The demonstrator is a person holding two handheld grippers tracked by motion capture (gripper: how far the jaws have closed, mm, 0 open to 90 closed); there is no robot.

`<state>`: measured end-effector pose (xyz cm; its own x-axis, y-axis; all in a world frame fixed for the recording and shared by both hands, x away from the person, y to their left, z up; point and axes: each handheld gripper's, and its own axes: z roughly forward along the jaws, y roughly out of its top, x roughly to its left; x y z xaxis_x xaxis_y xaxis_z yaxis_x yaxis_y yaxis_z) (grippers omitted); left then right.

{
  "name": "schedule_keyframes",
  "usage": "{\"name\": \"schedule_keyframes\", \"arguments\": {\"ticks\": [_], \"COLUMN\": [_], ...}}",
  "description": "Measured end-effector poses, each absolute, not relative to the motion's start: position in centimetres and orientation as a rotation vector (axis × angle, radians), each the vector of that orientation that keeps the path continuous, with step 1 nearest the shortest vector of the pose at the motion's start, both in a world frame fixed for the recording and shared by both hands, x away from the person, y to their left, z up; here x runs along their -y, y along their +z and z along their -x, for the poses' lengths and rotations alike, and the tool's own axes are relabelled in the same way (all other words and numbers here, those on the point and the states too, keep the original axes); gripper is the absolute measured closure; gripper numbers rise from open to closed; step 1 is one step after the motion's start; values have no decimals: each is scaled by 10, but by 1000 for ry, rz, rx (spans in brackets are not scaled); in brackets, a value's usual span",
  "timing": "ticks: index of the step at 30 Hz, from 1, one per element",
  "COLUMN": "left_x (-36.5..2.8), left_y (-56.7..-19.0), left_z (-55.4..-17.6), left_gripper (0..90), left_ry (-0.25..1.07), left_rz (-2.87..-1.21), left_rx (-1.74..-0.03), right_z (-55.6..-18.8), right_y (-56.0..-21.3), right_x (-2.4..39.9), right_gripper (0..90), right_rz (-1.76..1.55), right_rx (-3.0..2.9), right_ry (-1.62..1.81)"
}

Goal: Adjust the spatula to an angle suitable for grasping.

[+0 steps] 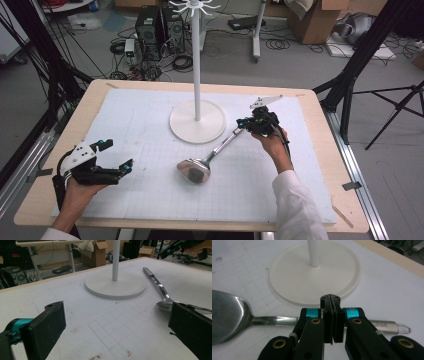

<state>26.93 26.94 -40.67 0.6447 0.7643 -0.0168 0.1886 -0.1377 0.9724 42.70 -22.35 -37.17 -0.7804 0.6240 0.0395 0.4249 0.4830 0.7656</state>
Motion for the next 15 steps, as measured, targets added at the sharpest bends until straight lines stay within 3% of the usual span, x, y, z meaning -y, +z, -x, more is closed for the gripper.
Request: {"name": "schedule_keyframes", "arguments": {"ticks": [15], "left_x": [-268], "left_y": [-408], "left_z": [-271], "left_gripper": [18], "left_ry": [593], "left_rz": [-1673], "left_rx": [-790], "right_z": [-461], "right_y": [-390], "right_x": [219], "right_gripper": [896], "right_rz": [-970], "right_rx": [-2525], "right_ry": [1054]}}
